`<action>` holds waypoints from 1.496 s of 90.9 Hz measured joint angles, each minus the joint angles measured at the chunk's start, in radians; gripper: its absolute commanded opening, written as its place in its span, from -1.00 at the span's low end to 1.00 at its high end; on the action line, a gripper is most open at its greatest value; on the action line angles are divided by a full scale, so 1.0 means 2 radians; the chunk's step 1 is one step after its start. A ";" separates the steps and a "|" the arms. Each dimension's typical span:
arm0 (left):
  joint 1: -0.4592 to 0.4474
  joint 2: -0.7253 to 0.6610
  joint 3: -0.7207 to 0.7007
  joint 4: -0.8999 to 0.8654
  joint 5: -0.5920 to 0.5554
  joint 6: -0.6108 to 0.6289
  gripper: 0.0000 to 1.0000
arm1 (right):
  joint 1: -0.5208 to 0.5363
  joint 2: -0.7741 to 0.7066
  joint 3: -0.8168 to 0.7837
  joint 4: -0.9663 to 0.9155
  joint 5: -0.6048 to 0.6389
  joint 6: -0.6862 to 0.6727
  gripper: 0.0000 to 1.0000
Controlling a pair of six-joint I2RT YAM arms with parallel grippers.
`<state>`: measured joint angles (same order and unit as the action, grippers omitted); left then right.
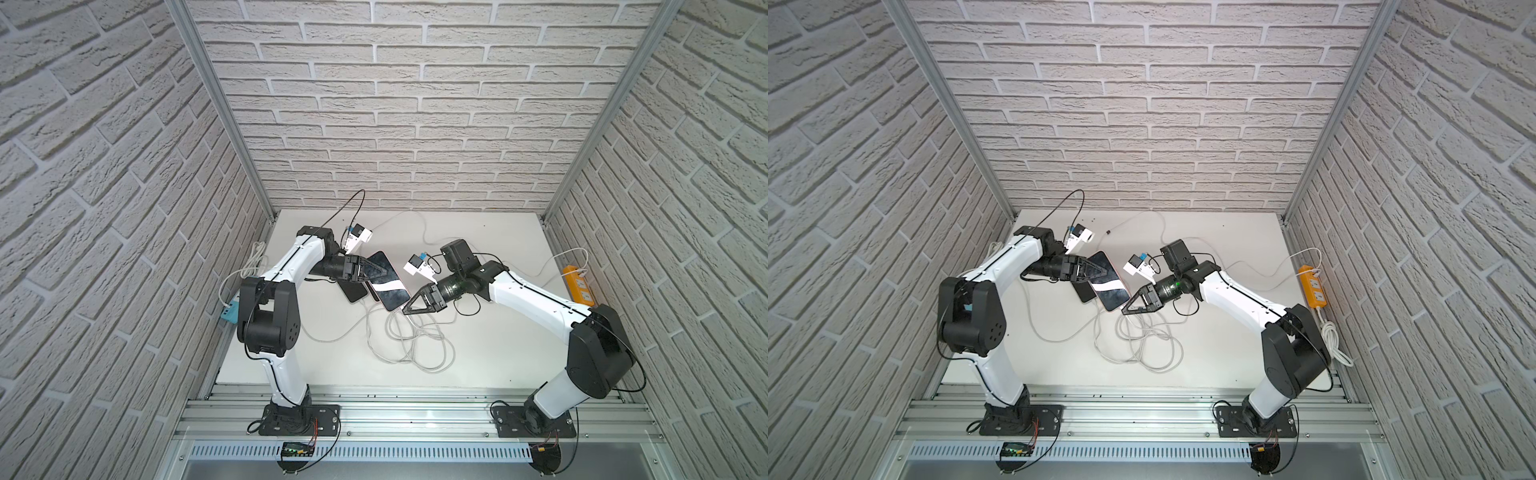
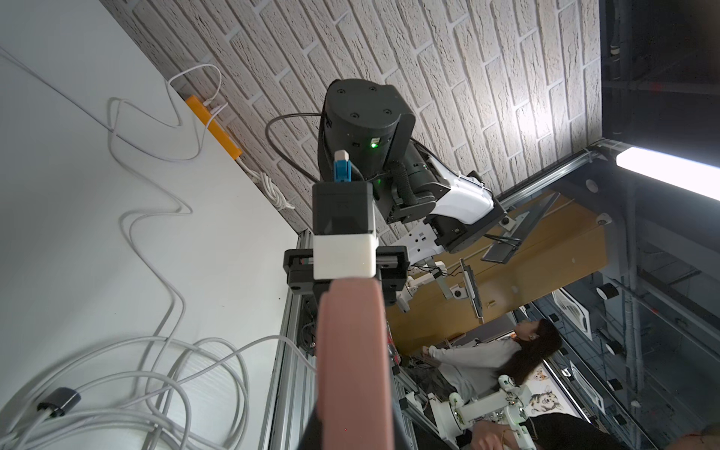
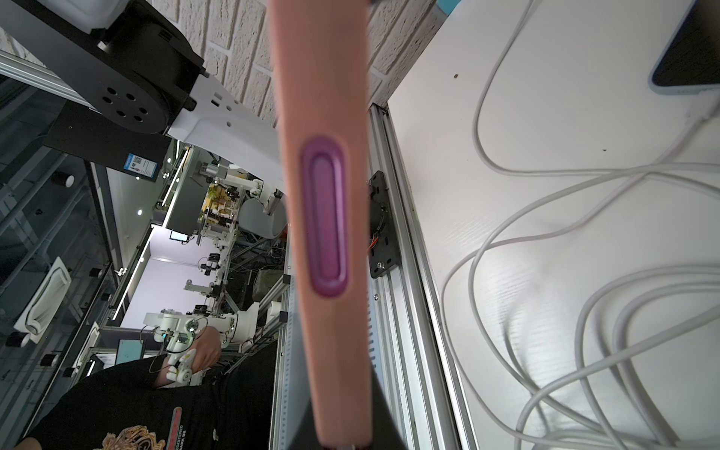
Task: Plug the charging cable into the phone
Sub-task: Insert the charging cable into the phone.
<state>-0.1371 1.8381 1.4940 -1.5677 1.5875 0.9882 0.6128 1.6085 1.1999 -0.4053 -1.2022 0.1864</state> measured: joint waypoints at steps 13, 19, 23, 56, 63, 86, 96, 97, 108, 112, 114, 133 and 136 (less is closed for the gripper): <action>0.000 0.007 0.003 0.001 0.000 -0.011 -1.00 | 0.000 -0.001 0.000 0.001 0.013 0.001 -0.94; -0.001 0.011 0.006 0.001 0.000 -0.015 -1.00 | 0.000 -0.002 0.000 0.003 0.017 0.010 -0.94; -0.001 0.013 0.008 0.001 0.000 -0.019 -1.00 | 0.000 -0.002 -0.001 0.008 0.018 0.021 -0.94; -0.001 0.023 0.014 0.010 0.000 -0.036 -1.00 | -0.001 -0.012 -0.025 0.065 0.025 0.082 -0.94; -0.001 0.029 0.015 0.010 0.000 -0.039 -1.00 | -0.001 -0.015 -0.030 0.074 0.033 0.091 -0.94; -0.001 0.034 0.018 0.016 0.000 -0.046 -1.00 | -0.001 -0.021 -0.040 0.092 0.049 0.096 -0.94; -0.001 0.034 0.018 0.021 0.000 -0.046 -1.00 | -0.001 -0.021 -0.039 0.094 0.056 0.107 -0.94; -0.001 0.035 0.018 0.022 0.000 -0.046 -1.00 | -0.001 -0.021 -0.039 0.095 0.057 0.109 -0.94; -0.001 0.037 0.020 0.028 0.000 -0.045 -1.00 | -0.001 -0.020 -0.039 0.101 0.064 0.140 -0.94; -0.001 0.039 0.021 0.030 0.000 -0.045 -1.00 | -0.001 -0.019 -0.039 0.102 0.068 0.149 -0.94; -0.001 0.040 0.021 0.032 0.000 -0.045 -1.00 | -0.001 -0.018 -0.039 0.102 0.070 0.154 -0.94; -0.001 0.046 0.021 0.046 0.000 -0.045 -1.00 | -0.001 -0.011 -0.039 0.113 0.076 0.183 -0.94; -0.001 0.046 0.022 0.046 0.000 -0.045 -1.00 | -0.001 -0.010 -0.039 0.113 0.076 0.183 -0.94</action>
<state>-0.1387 1.9305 1.5375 -1.4750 1.5883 0.8982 0.6117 1.5887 1.1213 -0.1783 -1.0508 0.5533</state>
